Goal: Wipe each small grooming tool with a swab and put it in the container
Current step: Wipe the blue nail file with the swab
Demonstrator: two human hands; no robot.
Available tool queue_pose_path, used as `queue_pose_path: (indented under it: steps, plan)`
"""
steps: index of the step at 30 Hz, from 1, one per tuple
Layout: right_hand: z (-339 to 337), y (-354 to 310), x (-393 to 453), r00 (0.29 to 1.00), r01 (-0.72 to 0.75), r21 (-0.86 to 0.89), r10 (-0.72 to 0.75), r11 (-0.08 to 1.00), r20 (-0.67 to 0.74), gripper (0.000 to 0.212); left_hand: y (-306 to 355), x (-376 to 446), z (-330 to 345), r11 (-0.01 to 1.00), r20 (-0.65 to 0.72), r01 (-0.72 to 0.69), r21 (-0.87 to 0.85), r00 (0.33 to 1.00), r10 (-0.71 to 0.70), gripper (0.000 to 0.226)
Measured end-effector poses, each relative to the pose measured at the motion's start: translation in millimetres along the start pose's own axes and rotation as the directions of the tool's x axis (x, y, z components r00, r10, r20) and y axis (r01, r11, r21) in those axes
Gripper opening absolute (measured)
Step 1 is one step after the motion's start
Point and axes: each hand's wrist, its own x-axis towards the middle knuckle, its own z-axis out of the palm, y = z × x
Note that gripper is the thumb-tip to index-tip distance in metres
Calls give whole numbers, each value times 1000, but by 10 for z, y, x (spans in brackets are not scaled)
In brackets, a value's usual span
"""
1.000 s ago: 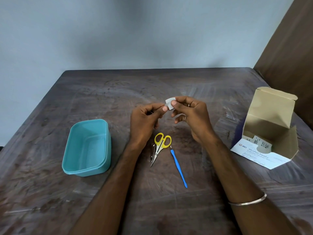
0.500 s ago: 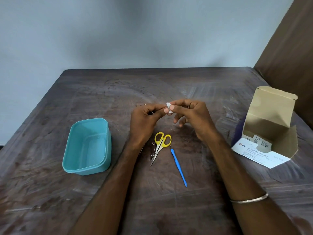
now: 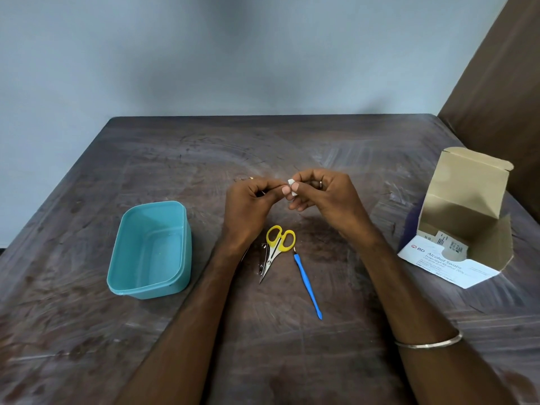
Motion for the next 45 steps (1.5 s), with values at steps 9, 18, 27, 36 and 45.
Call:
queue_pose_path:
  steps: [9,18,27,36,45]
  plan:
    - [-3,11,-1,999,44,-47,-44,998,2,9,-21,3,2,1000,-21,23,2,1000,-23,12]
    - [17,4,2,999,45,-22,-44,999,31,10,-12,5,-3,999,-22,44,-1,999,-44,11]
    - [21,-13,-12,997,68,-94,-70,993,-20,13,47,-10,18,1000,-14,31,-1,999,-31,11]
    - [-18,-37,-9,986,34,-35,-39,999,-163,9,22,0,0,995,-110,68,70,992,-60,12]
    - [-63,-68,7,932,38,162,23,986,-360,7,134,10,-13,943,-173,245,-225,943,-286,12]
